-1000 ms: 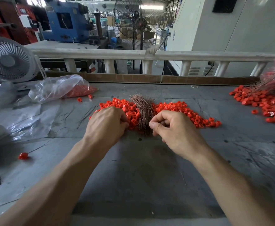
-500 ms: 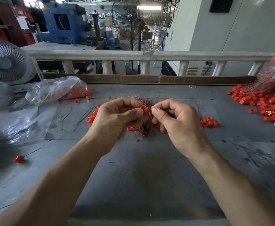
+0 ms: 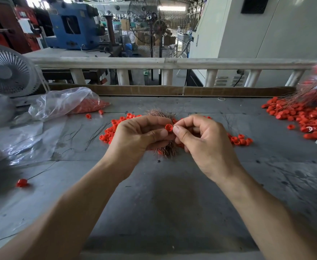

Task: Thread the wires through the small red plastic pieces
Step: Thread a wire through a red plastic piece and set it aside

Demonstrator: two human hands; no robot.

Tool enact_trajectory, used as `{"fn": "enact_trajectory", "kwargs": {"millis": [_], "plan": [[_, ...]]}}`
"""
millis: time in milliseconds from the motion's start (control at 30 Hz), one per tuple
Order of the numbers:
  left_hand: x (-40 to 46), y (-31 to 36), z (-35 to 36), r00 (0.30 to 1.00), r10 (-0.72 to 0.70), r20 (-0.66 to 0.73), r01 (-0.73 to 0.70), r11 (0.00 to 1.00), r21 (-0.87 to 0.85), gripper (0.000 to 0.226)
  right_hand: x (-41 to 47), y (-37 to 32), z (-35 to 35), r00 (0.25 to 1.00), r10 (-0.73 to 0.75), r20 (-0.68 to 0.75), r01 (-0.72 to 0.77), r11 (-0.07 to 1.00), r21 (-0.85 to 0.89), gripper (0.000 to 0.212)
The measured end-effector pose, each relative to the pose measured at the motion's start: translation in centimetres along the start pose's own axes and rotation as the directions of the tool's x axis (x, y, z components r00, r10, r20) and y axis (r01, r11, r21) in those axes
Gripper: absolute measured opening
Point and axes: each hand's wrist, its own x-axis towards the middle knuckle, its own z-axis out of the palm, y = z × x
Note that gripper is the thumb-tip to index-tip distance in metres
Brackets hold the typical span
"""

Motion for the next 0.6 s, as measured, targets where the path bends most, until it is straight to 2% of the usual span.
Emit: {"fn": "enact_trajectory", "kwargs": {"millis": [100,600], "plan": [[0.06,-0.17,0.15,0.999,0.028,-0.019,-0.027,0.997,0.067,0.022,-0.07,-0.11,0.01,1.000,0.003,-0.009,-0.003,1.000,-0.020,0.012],[0.11,-0.57,0.12,0.989,0.136,-0.055,-0.126,0.978,0.167,0.022,-0.15,-0.06,0.27,0.999,0.022,-0.025,-0.024,0.995,-0.102,0.011]]}}
